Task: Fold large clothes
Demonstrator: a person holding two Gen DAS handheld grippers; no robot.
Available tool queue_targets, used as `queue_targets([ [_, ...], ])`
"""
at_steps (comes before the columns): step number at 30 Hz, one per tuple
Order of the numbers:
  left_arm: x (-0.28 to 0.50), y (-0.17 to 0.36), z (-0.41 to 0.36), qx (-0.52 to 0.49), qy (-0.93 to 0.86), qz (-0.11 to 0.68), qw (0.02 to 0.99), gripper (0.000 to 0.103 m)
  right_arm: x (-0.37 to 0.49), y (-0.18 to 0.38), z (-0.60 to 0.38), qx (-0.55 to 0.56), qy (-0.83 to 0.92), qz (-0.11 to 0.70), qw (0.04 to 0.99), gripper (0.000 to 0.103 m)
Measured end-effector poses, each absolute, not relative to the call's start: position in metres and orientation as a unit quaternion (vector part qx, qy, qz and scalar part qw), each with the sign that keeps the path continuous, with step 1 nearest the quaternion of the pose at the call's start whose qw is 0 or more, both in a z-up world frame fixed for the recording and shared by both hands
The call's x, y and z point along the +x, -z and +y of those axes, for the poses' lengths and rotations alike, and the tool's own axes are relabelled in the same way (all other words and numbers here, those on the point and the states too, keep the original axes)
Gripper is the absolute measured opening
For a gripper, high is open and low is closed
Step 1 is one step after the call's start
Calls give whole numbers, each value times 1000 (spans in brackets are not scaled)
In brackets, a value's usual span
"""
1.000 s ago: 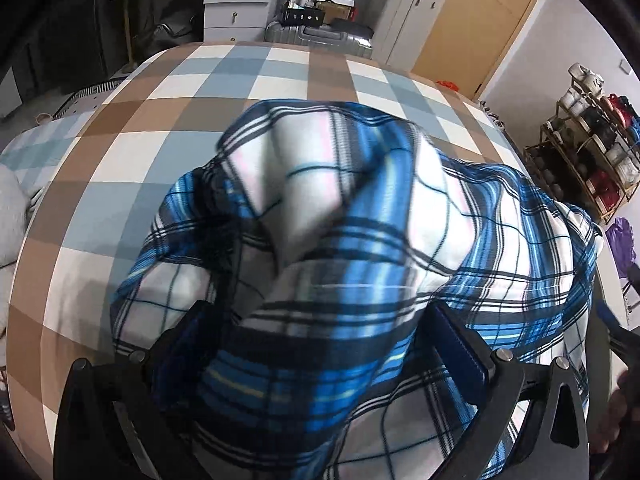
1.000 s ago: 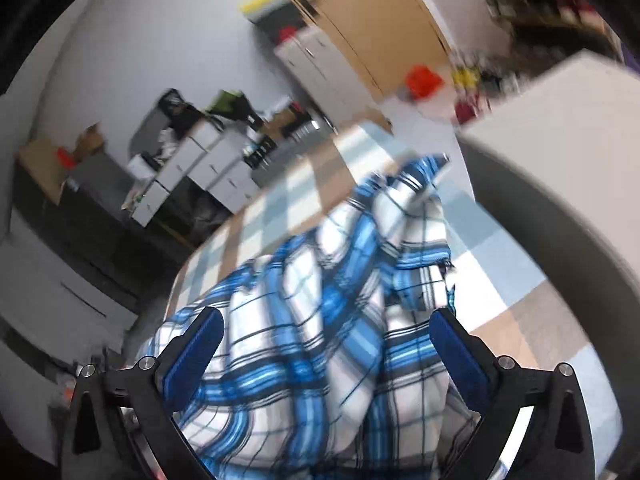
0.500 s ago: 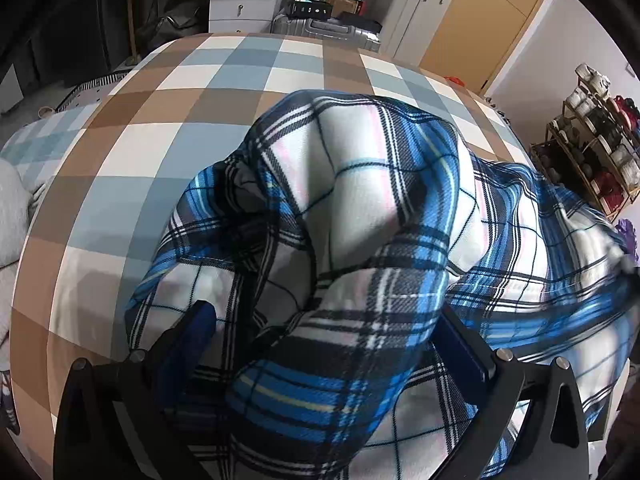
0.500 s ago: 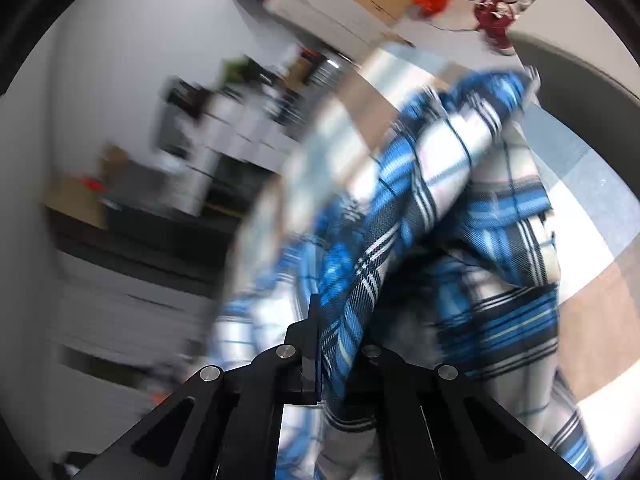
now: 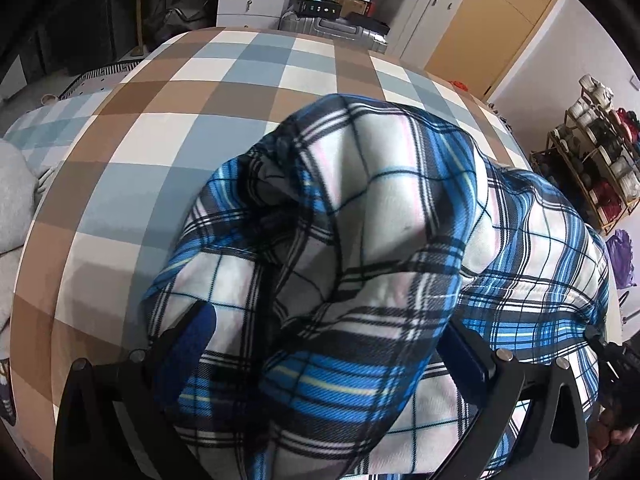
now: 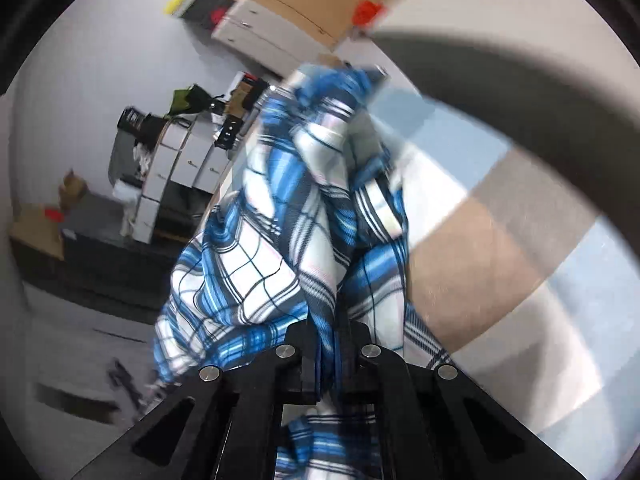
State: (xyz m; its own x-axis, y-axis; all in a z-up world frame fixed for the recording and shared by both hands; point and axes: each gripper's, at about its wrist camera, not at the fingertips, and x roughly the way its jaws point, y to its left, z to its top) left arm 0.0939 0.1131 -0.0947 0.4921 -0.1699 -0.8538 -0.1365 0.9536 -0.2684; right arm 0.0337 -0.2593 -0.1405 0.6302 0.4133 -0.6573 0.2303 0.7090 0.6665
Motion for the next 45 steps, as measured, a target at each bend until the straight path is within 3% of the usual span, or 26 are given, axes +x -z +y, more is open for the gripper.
queue_targets([
  [4,95,94,114,-150,8,502,851,102,36,108,-250,289,-31,428,856,20],
  [5,95,94,114,-148,7,502,852,102,41,96,-248,267,-22,423,866,39],
  [6,95,93,113,-146,7,501,853,102,52,88,-247,254,-16,415,873,73],
  [8,95,93,113,-143,6,500,854,102,63,63,-254,231,18,387,892,103],
  [12,94,93,112,-141,4,500,854,102,104,33,-247,165,9,370,914,103],
  [17,92,89,106,-120,-3,492,862,102,178,60,-214,89,-34,483,871,101],
  [20,91,87,104,-108,-5,486,867,102,203,96,-207,49,-16,549,834,79],
  [22,92,86,104,-104,-5,484,869,102,207,114,-207,55,-21,580,812,57],
  [24,93,86,103,-102,-5,483,870,102,210,121,-210,79,-30,589,804,24],
  [26,94,86,102,-97,-6,481,871,102,205,113,-225,139,-39,561,815,16],
  [30,99,89,100,-92,-6,484,870,102,182,104,-273,336,-99,482,803,12],
  [35,101,94,99,-107,-1,491,865,102,148,146,-322,524,-117,394,746,8],
  [40,100,94,100,-102,-3,490,866,102,136,177,-340,596,-96,364,710,8],
  [45,99,91,106,-116,-1,491,863,102,129,163,-334,535,-81,383,749,8],
])
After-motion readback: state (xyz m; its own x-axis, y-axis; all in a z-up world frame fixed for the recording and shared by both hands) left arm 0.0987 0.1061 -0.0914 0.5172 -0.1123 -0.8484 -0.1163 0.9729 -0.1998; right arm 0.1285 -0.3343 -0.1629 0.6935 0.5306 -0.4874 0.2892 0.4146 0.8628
